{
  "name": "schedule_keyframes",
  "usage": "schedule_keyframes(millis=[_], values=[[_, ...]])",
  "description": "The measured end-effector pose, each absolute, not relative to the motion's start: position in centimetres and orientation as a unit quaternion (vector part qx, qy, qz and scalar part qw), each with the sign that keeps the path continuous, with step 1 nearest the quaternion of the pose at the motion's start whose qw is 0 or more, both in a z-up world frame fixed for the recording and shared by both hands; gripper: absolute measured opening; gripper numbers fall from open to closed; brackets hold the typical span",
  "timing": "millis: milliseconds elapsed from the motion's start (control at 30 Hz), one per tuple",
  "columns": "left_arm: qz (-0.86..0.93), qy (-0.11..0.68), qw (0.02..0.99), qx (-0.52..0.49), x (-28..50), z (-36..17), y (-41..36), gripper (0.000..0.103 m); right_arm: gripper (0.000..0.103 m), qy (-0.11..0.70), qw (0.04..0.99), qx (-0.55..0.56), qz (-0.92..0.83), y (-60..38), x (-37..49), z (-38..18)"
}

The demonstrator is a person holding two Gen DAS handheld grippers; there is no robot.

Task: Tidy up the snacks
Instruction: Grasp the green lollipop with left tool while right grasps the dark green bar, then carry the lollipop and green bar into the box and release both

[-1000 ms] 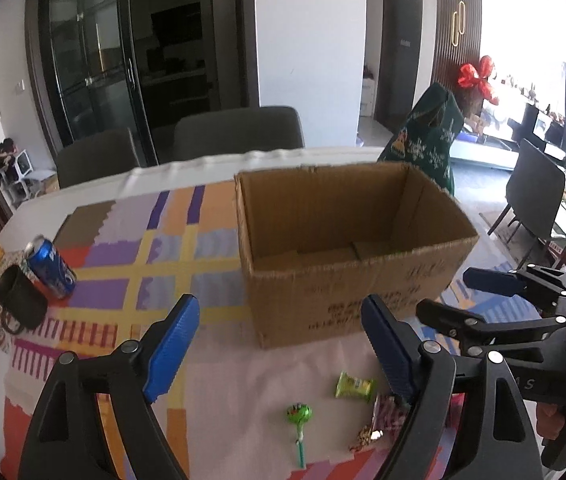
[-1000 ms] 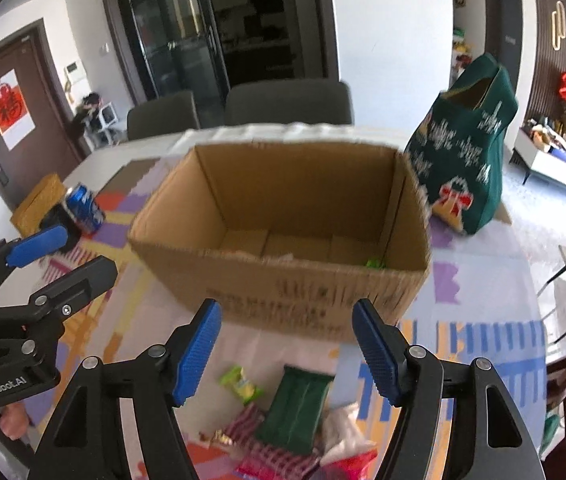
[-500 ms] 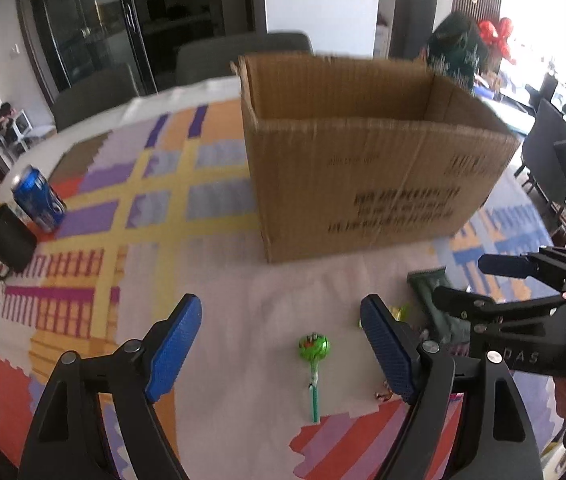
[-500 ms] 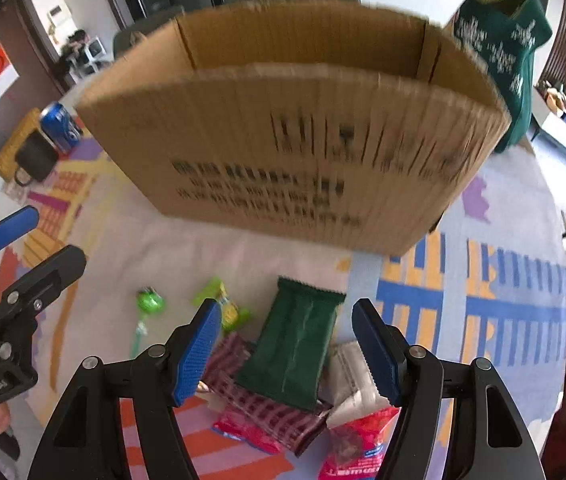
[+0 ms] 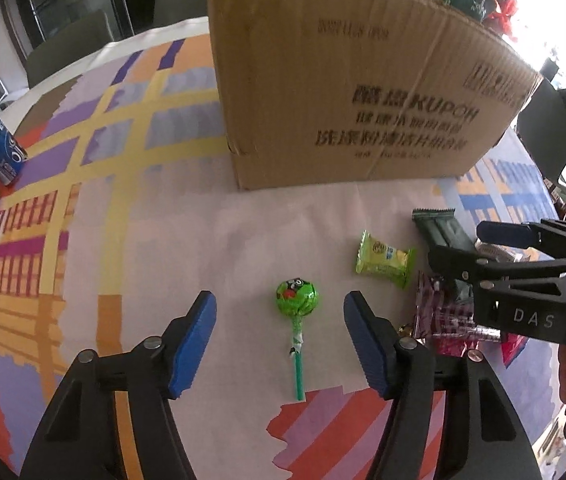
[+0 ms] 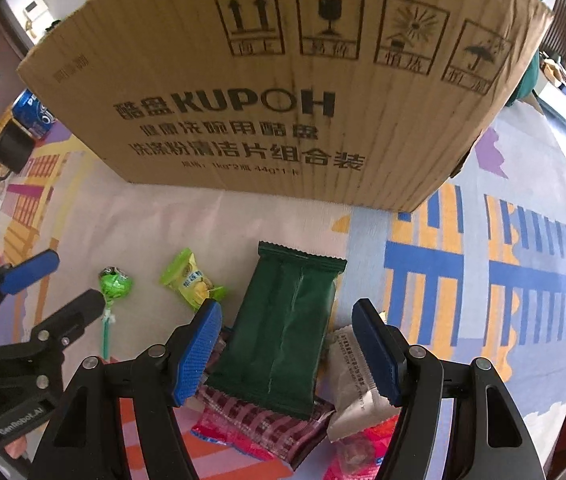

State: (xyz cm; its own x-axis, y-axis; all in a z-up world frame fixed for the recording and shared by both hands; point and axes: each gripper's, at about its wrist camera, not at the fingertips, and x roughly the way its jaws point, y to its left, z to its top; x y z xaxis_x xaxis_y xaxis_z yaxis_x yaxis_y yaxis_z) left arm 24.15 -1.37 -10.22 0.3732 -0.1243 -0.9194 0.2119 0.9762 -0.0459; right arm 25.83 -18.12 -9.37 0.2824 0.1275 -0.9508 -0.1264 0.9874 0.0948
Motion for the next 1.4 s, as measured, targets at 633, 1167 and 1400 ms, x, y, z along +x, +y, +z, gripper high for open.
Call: schedule_keyframes(millis=[633,1167,1400], values=[[-0.099,0.575,0.811,0.03,25.1,-12.0,-2.3,0.025,0.046,0.591,0.803,-0.008,0.073,-18.4,26.7,-11.1],[-0.118,0.528,0.841,0.011,24.6,-7.5,-2.5,0.025,0.046,0.532,0.843,-0.027,0.081,-18.1,24.6,-6.9],[-0.127,0.494,0.86,0.01,24.1,-4.5,-2.7,0.025,0.046,0.5,0.861,-0.015,0.092,-18.5,23.7,-4.2]])
